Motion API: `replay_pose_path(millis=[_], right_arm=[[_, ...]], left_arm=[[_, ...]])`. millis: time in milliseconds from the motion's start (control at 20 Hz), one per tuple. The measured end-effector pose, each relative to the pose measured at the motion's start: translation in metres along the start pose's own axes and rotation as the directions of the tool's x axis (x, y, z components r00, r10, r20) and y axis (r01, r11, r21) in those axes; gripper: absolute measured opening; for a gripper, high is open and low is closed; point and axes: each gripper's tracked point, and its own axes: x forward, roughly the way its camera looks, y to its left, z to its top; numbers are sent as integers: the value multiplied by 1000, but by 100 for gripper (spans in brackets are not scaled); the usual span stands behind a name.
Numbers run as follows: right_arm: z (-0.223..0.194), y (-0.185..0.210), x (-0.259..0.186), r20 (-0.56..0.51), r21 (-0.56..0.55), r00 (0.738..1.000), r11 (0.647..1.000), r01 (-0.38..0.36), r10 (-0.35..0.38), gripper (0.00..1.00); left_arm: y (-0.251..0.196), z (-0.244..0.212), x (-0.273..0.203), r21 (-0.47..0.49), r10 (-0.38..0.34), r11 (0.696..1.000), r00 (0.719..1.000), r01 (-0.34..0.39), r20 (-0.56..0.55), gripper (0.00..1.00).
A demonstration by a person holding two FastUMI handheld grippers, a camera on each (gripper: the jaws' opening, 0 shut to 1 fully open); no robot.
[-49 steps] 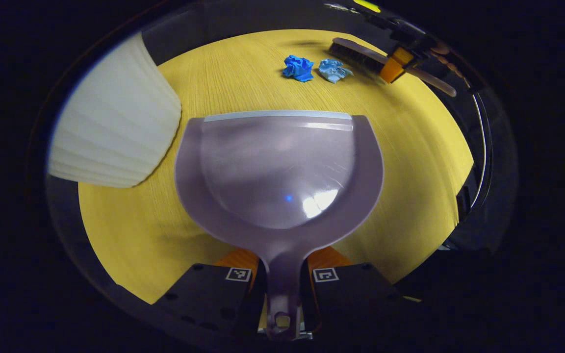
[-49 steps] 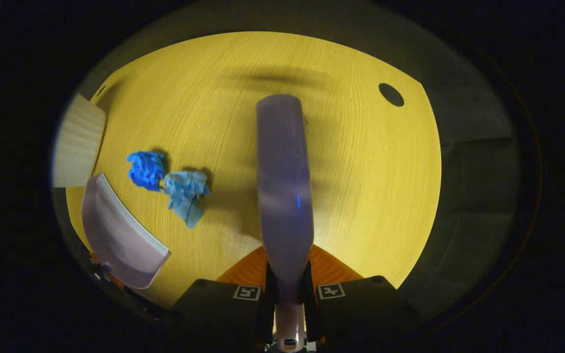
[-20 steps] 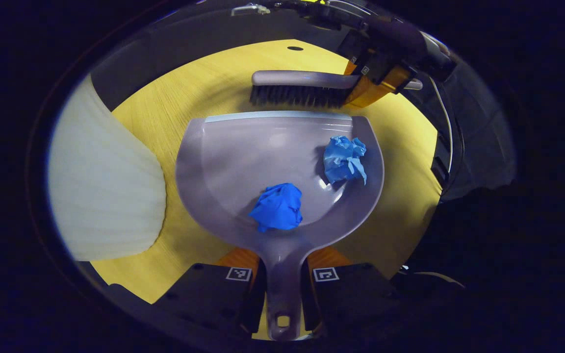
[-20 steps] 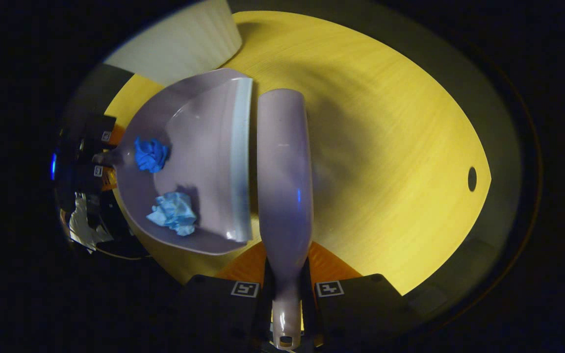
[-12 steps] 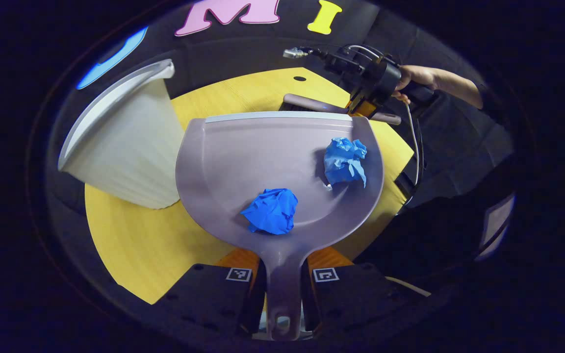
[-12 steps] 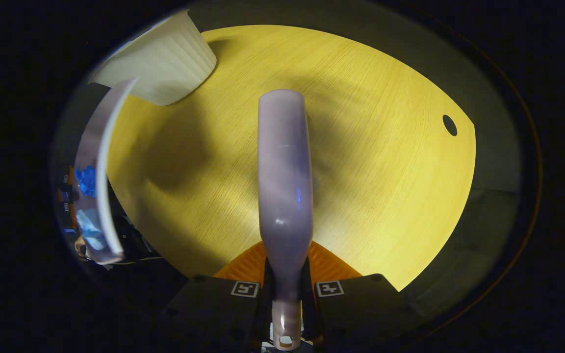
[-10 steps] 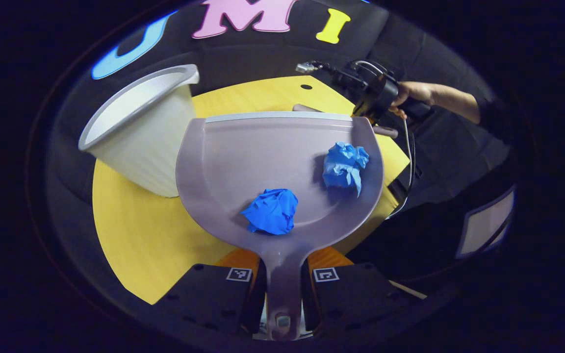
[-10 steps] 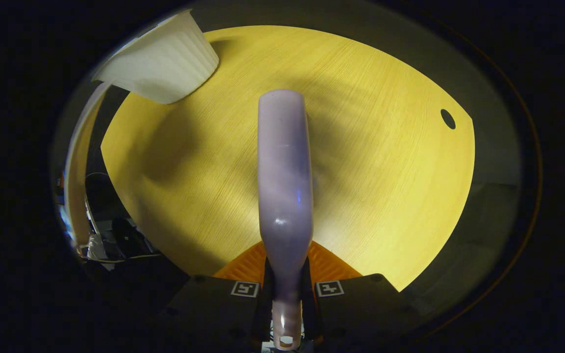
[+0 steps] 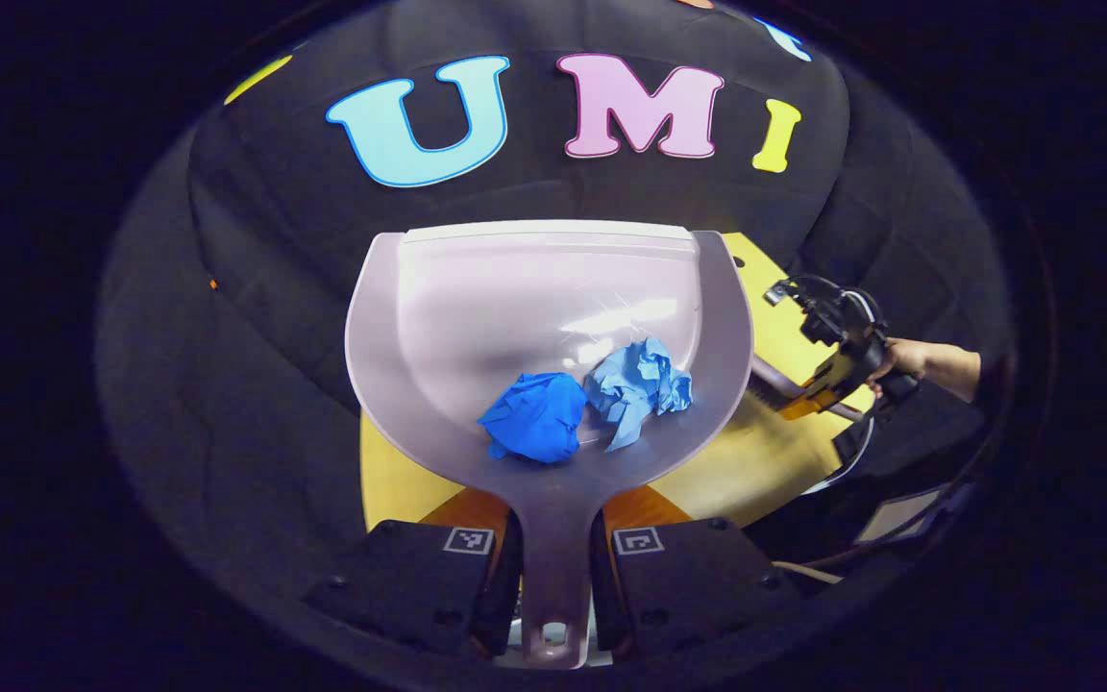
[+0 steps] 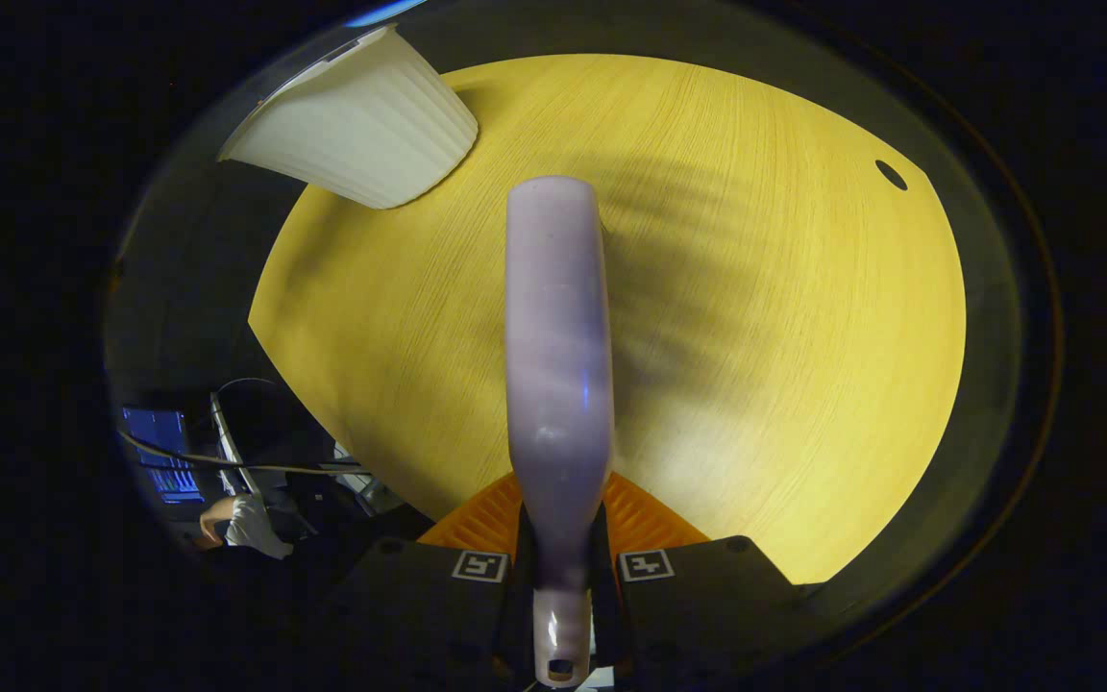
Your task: Pick up the small broom and dustpan from the desktop, sweep the trash into the dustpan with the broom, and then empty the trash into the garbage bin.
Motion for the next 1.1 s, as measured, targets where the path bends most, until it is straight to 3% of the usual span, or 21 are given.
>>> replay_pose_path(millis=[150,250,500,700,850,900,1100], right_arm=[[-2,1,6,24,-8,1000,1000,5,-5,28],[-3,3,7,21,-17,1000,1000,13,-13,28],[-3,9,2,54,24,998,999,25,-26,28],[0,6,1,100,97,995,995,0,-10,28],[-5,0,4,101,103,995,995,11,-22,28],[-4,0,4,102,112,995,994,4,-15,28],[-4,-7,0,106,139,994,990,6,-20,28]], left_arm=[[69,41,24,182,156,973,986,-143,-57,29],[93,73,41,316,228,930,970,-189,-90,29],[127,127,81,615,391,756,909,-225,-148,29],[119,134,79,737,466,639,873,-220,-143,29],[120,142,77,820,517,522,852,-234,-86,29],[120,141,78,817,517,521,853,-246,-73,29],[110,150,74,666,451,636,888,-388,88,29]])
